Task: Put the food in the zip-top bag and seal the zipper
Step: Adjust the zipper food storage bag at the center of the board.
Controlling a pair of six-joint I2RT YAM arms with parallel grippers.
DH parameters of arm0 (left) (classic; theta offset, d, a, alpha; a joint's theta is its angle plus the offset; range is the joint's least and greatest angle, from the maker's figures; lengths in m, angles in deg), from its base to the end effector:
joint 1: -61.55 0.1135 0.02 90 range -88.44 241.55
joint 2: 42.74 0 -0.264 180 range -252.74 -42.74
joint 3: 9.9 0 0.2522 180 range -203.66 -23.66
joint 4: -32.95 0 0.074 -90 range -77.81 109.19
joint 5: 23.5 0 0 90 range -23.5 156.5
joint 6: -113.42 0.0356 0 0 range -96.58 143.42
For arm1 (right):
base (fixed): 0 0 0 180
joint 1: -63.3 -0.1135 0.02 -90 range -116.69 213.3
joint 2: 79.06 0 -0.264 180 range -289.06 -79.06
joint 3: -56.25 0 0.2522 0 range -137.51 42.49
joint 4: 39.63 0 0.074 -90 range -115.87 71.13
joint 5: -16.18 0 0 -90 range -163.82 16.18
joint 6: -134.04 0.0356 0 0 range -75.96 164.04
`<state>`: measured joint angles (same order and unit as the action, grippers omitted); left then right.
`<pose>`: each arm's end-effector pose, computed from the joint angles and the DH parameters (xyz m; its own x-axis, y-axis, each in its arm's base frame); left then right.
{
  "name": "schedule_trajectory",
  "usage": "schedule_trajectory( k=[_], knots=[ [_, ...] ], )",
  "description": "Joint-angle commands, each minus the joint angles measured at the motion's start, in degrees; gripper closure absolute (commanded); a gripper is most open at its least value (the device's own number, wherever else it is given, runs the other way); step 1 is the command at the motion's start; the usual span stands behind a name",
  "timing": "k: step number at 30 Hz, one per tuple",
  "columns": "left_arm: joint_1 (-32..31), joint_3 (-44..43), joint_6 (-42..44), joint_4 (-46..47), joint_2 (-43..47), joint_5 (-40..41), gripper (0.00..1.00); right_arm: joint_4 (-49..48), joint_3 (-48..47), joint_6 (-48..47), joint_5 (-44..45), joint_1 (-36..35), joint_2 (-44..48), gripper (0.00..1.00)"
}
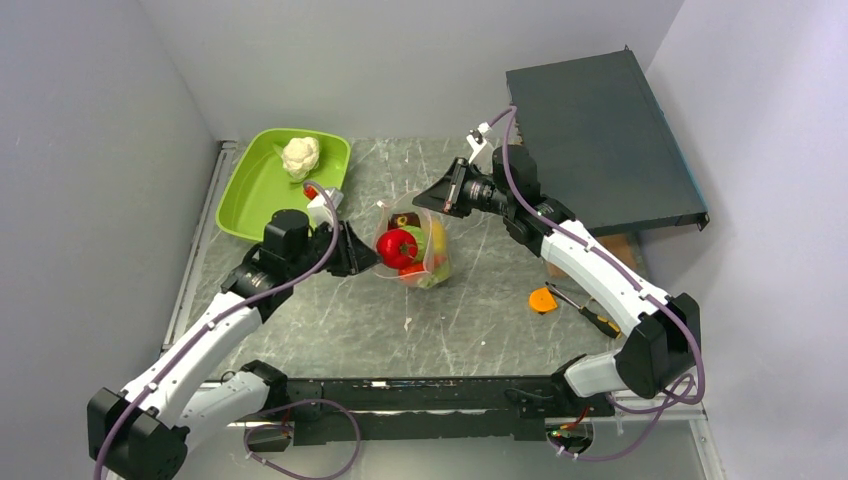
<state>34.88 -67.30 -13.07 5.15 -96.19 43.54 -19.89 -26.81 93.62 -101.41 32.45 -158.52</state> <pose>0.1833 -0.1076 0.2998 -0.7259 -0.2482 -0.6415 0.3737 0.6407 -0.6707 0.2704 0.1807 0.3595 -0.7915 0.3132 -0.5248 -0.3606 0.4540 0.8148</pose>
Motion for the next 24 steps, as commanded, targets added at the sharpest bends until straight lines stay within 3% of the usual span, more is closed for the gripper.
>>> schedule_trajectory(
  k=[1, 5, 13, 24],
  knots=[
    [-0.2, -4.7, 3.1, 0.1, -0.7, -2.6, 0.79, -5.1, -2.0, -0.9, -0.8, 0.0, 1.7, 1.00],
    [-0.2, -8.2, 5.4, -1.9, 0.2, -4.0, 1.00, -3.5, -2.9, -3.3, 0.4, -0.1, 1.9, 1.00],
    [-0.2, -13.7, 1.4, -1.3, 6.2, 0.8, 1.00, 0.7, -7.0, -9.7, 3.3, -0.4, 3.9, 1.00],
    [-0.2, -9.3, -4.5, -0.5, 4.1, -0.4, 1.00, -1.1, -4.0, -9.3, 4.8, -5.7, 2.3, 1.00]
  ],
)
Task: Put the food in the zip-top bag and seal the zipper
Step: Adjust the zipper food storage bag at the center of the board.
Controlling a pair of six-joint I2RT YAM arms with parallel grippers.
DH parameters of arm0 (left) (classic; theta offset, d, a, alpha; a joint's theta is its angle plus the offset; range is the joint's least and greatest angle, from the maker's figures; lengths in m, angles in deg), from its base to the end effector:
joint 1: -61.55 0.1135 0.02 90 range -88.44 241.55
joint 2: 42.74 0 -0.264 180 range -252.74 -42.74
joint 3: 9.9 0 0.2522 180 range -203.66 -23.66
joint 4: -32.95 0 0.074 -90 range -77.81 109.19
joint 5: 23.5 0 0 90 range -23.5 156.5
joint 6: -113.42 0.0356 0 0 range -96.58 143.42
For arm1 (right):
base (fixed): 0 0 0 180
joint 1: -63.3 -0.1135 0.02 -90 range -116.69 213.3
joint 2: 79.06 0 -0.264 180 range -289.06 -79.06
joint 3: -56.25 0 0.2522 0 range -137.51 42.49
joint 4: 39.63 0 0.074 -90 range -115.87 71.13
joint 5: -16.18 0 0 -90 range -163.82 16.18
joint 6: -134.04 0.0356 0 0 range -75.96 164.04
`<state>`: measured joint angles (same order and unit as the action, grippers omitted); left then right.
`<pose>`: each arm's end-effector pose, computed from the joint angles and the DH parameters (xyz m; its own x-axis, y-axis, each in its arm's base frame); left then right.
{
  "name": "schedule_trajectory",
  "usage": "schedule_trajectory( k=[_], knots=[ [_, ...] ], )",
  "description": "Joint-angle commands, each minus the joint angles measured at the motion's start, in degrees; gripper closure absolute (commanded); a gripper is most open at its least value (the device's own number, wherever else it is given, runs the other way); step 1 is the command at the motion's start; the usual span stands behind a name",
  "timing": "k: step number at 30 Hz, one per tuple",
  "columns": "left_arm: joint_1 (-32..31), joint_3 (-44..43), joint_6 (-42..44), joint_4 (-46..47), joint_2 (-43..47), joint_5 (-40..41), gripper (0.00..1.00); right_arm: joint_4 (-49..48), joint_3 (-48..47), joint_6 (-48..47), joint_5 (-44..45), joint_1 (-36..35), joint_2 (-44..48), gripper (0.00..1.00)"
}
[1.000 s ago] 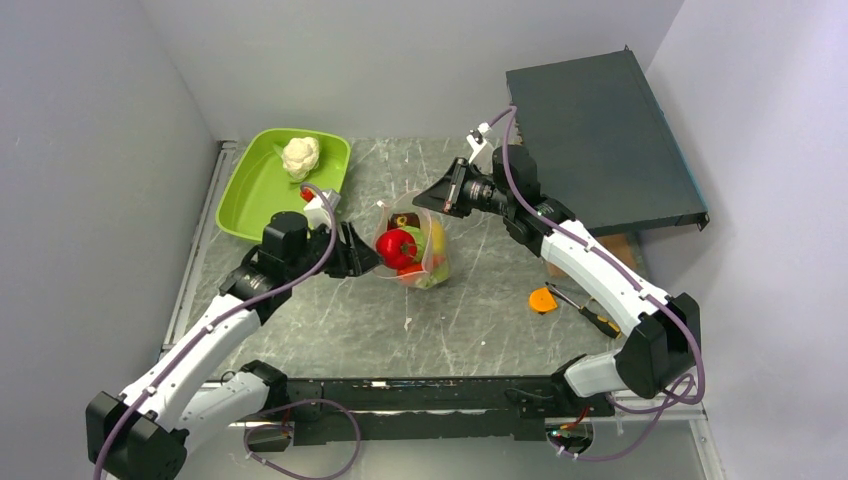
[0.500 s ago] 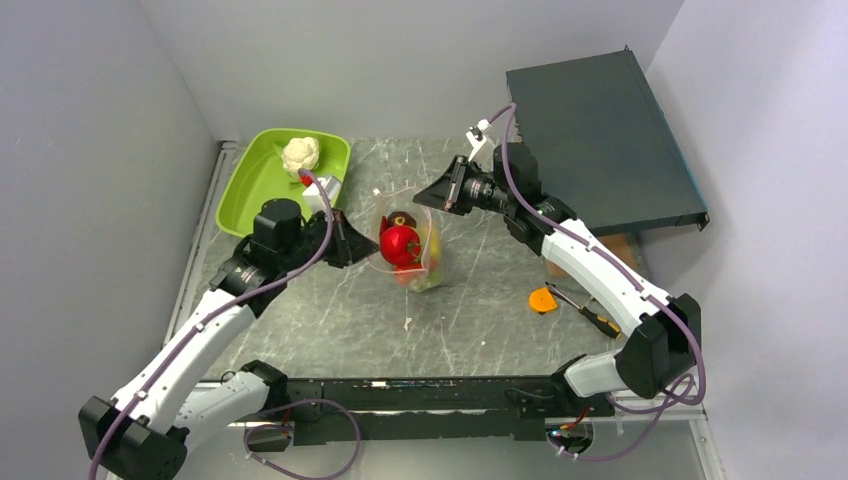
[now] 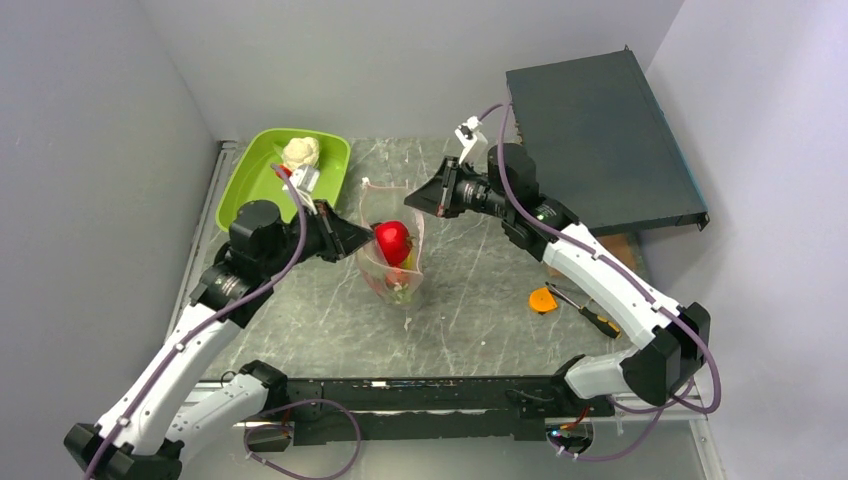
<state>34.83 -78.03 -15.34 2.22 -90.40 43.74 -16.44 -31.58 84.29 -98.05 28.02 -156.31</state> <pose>0.1578 -0.0948 0.3778 -0.5965 -0.3461 -0.7242 0.4889 0.5589 -0.6698 0.2475 0.1930 0.3941 -0.6876 0.2353 -0.6869 -0.5364 0.4731 0.6989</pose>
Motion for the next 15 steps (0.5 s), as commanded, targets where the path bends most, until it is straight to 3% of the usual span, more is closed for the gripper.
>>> schedule_trajectory(
  k=[1, 10, 15],
  knots=[
    [-0.2, 1.6, -2.6, 3.2, -1.9, -1.6, 1.00, -4.5, 0.9, 0.1, 1.6, -1.4, -0.6, 1.00],
    [-0.2, -5.2, -3.6, 5.9, -2.7, -6.0, 1.00, 0.1, -8.8, -2.8, 2.6, -4.3, -2.5, 1.00],
    [-0.1, -2.5, -4.8, 0.6, -2.1, 0.8, 1.00, -1.3, -6.4, -3.1, 5.0, -5.7, -1.2, 1.00]
  ],
)
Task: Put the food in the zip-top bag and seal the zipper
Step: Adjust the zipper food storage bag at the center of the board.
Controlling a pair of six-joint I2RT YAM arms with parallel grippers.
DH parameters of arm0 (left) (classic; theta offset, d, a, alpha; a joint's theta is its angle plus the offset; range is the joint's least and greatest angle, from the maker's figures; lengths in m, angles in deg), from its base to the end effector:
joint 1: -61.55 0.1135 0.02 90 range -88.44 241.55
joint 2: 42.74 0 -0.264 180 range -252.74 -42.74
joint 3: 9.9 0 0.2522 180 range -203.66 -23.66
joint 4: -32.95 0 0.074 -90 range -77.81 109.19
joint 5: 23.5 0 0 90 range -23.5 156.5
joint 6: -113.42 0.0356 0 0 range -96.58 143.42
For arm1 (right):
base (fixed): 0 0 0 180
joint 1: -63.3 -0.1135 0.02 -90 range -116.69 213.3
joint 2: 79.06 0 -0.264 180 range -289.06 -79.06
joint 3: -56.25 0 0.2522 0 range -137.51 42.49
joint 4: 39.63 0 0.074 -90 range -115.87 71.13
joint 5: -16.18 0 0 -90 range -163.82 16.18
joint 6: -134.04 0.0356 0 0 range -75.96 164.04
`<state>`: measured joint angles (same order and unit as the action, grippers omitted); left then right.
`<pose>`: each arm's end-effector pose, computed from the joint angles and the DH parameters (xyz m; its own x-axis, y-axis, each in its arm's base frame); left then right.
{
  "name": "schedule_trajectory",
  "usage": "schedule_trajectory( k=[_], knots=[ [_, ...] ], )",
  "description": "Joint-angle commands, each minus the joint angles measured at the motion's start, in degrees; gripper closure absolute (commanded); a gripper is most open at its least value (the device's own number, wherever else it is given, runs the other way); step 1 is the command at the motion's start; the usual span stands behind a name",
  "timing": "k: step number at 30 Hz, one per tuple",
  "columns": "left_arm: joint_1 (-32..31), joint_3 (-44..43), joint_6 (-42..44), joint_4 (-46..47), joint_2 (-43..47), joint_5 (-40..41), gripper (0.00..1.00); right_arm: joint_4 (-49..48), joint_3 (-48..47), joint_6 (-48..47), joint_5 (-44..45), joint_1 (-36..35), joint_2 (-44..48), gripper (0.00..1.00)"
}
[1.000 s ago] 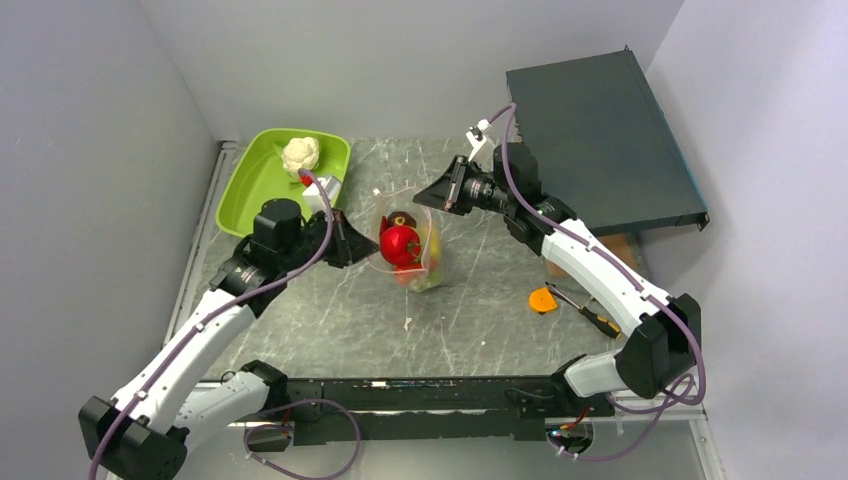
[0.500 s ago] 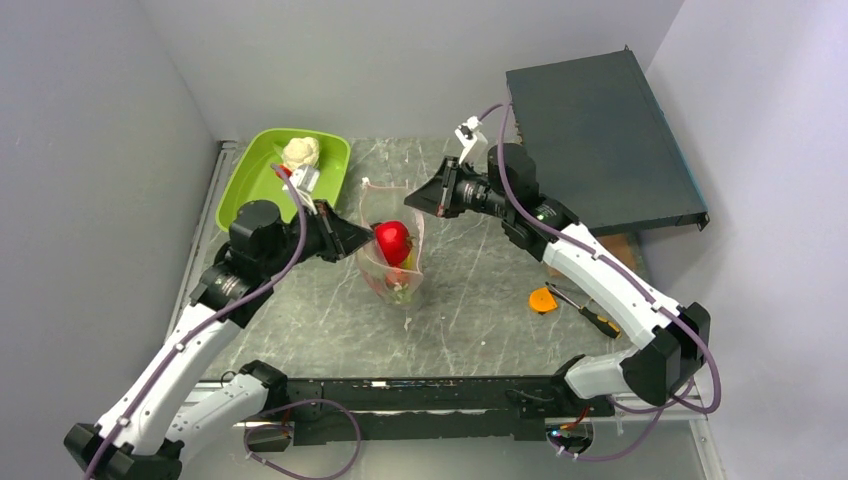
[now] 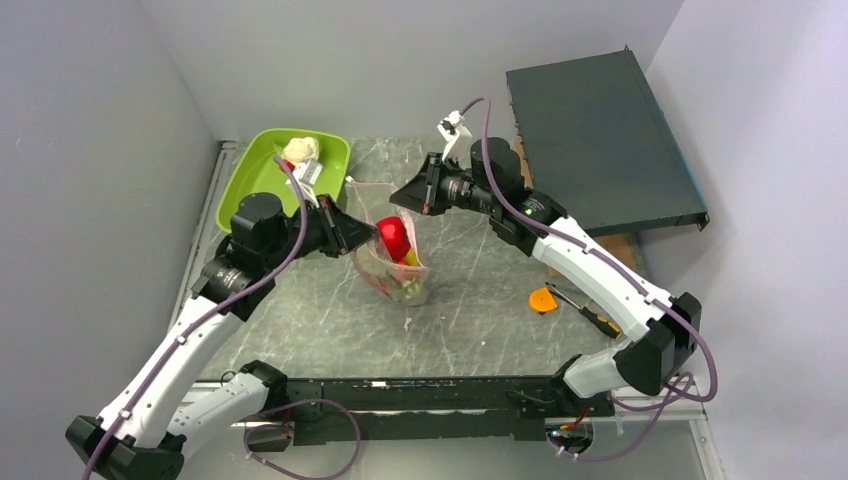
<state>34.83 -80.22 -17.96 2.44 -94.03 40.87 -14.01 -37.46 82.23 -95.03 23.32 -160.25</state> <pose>0.1693 -0.1025 0.3806 -0.6517 -0.3392 -0.6784 0.4708 0.5204 -0.7124 0.2447 0.2220 0.4048 -0.6738 0.1872 -0.7148 -0.5756 0.4736 0.6666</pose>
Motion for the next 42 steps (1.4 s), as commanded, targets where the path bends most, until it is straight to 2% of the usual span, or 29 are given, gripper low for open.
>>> schedule_trajectory(
  k=[1, 4, 7, 12, 15, 18, 21, 27, 30, 34, 37, 42],
  knots=[
    [-0.2, 1.2, -2.9, -0.5, 1.8, 5.2, 1.00, -3.9, 0.5, -0.7, 2.4, -1.1, 2.5, 1.00],
    [-0.1, 4.6, -3.9, -0.9, 2.1, 5.7, 1.00, -3.9, 3.9, -1.0, 3.8, -1.1, 0.9, 1.00],
    [0.0, 4.5, -3.5, -0.1, 2.2, 4.4, 1.00, -2.4, 4.5, -1.4, 3.4, -1.0, -0.9, 1.00],
    [0.1, -6.7, 0.7, -2.3, 0.8, 2.9, 1.00, 0.9, -3.0, -4.1, 4.7, -1.0, -0.5, 1.00],
    [0.0, -9.8, 0.6, -1.4, 1.3, 2.5, 1.00, 2.3, -6.2, -5.0, 5.6, -1.1, 1.0, 1.00],
    [0.0, -8.0, -0.5, -1.0, 3.0, 3.6, 1.00, 0.7, -4.3, -4.2, 5.8, -1.0, 3.4, 1.00],
    [0.1, -1.4, -1.9, -1.6, 5.1, 6.7, 1.00, -2.0, 1.0, -2.7, 6.6, -1.0, 4.6, 1.00],
    [0.4, 8.0, -2.6, -4.5, 6.3, 9.2, 1.00, -1.7, 6.0, -2.6, 7.9, -0.8, -0.1, 1.00],
    [1.0, 5.6, -0.8, -3.9, 6.4, 6.3, 1.00, -0.1, 1.4, -4.2, 7.7, -0.8, -1.5, 1.00],
    [1.0, -4.3, 2.0, -5.0, 4.9, 4.1, 1.00, 2.0, -6.0, -6.2, 8.7, -0.8, -1.7, 1.00],
    [1.0, -8.1, 2.2, -5.2, 4.5, 3.1, 1.00, 2.2, -8.3, -6.4, 9.1, -0.9, -0.6, 1.00],
    [1.0, -2.7, 1.0, -5.8, 6.2, 6.2, 1.00, -1.1, -1.7, -4.9, 11.2, -0.8, 2.2, 1.00]
  ],
)
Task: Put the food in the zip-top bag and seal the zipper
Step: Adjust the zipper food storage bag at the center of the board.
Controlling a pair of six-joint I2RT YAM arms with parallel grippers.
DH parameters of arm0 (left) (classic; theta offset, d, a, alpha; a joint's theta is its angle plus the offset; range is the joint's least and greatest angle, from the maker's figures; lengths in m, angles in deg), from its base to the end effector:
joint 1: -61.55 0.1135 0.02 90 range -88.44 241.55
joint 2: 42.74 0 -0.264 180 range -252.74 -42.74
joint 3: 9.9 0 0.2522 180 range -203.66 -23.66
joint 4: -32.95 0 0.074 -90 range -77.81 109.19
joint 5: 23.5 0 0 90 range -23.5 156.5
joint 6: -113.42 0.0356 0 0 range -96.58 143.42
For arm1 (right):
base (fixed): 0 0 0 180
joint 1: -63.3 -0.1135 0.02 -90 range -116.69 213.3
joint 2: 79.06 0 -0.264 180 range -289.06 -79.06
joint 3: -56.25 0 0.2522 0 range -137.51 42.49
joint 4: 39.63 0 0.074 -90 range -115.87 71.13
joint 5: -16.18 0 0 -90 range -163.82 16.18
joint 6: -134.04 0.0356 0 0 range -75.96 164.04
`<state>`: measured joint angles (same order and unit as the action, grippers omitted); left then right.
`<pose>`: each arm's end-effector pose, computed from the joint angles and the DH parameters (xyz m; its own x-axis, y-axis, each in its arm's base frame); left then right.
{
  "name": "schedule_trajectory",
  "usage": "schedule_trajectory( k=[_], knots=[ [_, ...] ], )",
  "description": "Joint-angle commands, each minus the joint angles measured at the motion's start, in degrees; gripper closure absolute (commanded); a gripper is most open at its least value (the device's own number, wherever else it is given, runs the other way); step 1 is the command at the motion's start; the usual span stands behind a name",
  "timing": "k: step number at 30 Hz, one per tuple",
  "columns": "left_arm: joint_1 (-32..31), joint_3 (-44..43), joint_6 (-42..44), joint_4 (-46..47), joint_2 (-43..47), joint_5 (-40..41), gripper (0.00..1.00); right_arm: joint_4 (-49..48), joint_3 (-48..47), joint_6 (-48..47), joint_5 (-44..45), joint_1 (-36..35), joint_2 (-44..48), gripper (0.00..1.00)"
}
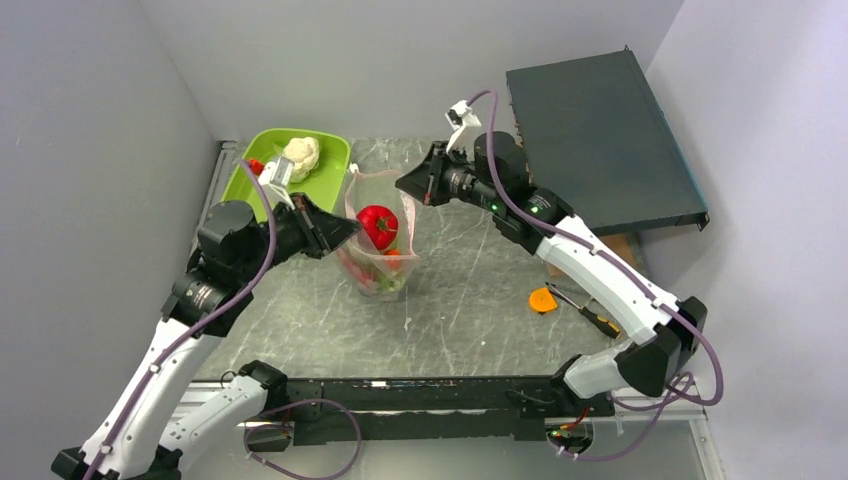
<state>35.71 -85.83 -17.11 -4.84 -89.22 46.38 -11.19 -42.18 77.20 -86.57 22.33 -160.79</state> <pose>0.1424 -0.0826 0.4134 -0.5642 -0.4047 -0.7196 0.4591 0.5707 -0.6809 0.2440 0.2223 0.4251 -0.5676 0.2136 -0.7951 -0.5879 0.5709 0.5731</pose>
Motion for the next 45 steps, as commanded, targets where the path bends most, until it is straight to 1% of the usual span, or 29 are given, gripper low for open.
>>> schedule_trajectory(
  k=[1, 4, 7, 10, 14, 18, 24, 29, 32, 35, 37, 40, 45],
  knots=[
    [0.1, 4.6, 0.0, 0.5, 1.7, 1.5, 1.00, -3.9, 4.7, 0.2, 3.3, 0.3, 2.6, 1.00],
    [0.2, 8.9, -0.2, -0.8, 1.8, 1.6, 1.00, -3.1, 9.1, -0.1, 5.2, 0.4, 1.0, 1.00],
    [0.3, 11.2, -0.9, 0.9, 2.9, 0.4, 1.00, -1.2, 9.7, -0.2, 4.7, 0.6, -0.3, 1.00],
    [0.4, 7.5, 0.7, 0.4, 2.5, 0.2, 1.00, -1.3, 7.5, -0.9, 4.3, 0.7, 0.1, 1.00],
    [0.4, 1.8, 2.9, 0.6, 0.9, -0.8, 1.00, 0.1, 1.7, -1.8, 3.7, 0.6, 0.5, 1.00],
    [0.4, 0.2, 2.4, 1.8, -1.3, -3.2, 1.00, -1.9, 0.8, 1.9, -0.2, 0.6, 1.5, 1.00],
    [0.4, 4.3, -2.9, 9.6, -3.3, -5.8, 1.00, -10.1, 6.4, 11.8, -5.5, 0.6, 3.9, 1.00],
    [0.4, 9.9, -7.1, 18.6, -3.5, -6.2, 0.97, -14.4, 10.2, 17.0, -9.7, 0.6, 3.4, 1.00],
    [0.4, 12.0, -9.8, 22.5, -3.5, -6.3, 0.96, -16.6, 11.6, 18.7, -11.2, 0.6, 3.0, 1.00],
    [0.4, 13.4, -11.4, 23.6, -3.7, -6.1, 0.92, -18.7, 13.7, 20.3, -12.0, 0.2, 2.9, 1.00],
    [0.4, 14.6, -12.5, 24.9, -3.5, -6.2, 0.92, -19.6, 14.6, 21.0, -12.5, -0.1, 2.6, 1.00],
    [0.3, 16.5, -14.0, 27.9, -2.6, -6.1, 0.92, -20.3, 15.4, 21.0, -13.2, -0.5, 2.1, 1.00],
    [0.3, 17.9, -15.6, 30.6, -2.1, -6.7, 0.86, -21.5, 15.6, 21.1, -13.0, -1.4, 1.4, 1.00]
  ],
)
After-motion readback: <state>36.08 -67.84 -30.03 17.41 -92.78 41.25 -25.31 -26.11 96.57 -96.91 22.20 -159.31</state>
